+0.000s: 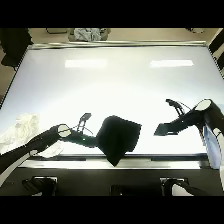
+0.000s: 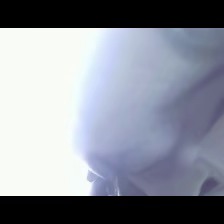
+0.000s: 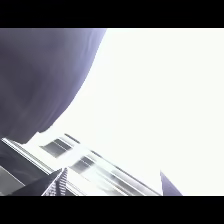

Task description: Fold the shirts.

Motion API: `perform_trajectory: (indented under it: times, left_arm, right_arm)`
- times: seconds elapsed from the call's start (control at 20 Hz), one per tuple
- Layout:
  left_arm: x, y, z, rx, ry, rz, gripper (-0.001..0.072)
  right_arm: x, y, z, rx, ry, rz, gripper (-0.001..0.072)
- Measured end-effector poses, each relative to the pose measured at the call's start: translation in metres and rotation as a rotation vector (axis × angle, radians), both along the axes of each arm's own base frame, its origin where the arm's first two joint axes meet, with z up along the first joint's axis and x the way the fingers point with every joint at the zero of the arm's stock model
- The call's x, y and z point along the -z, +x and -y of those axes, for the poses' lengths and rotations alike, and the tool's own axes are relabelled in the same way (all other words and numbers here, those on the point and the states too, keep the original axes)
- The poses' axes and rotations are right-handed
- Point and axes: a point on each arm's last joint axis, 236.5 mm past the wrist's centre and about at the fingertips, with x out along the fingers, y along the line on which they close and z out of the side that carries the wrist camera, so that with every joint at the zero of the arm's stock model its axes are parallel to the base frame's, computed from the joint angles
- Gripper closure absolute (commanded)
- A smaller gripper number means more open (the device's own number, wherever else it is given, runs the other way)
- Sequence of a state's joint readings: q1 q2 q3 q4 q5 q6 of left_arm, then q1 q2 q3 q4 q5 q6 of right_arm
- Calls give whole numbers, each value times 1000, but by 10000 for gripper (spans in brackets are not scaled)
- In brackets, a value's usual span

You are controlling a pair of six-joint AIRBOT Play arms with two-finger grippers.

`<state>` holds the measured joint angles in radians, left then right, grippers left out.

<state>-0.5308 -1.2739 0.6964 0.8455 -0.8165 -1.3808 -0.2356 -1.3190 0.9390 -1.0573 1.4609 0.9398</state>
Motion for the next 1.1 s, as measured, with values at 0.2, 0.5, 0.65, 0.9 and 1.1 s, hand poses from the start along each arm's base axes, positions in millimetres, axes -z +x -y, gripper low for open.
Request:
perform_trajectory:
  times: [0.2,0.5,0.65,0.9,1.1]
  left_arm:
    - [2,5,3,-22,-4,13,675]
    - [-6,8,5,-25,-18,41,675]
    - [-8,8,5,-25,-22,46,676]
    - [-31,30,-12,44,37,149,677]
    - [-116,95,-72,54,187,407,677]
  right_arm:
    - [24,0,-29,-12,31,-14,-5]
    - [46,26,-99,65,174,-6,39]
    - [56,35,-116,94,186,8,667]
    - [31,63,-110,100,208,108,670]
    - [-75,123,-57,66,142,457,670]
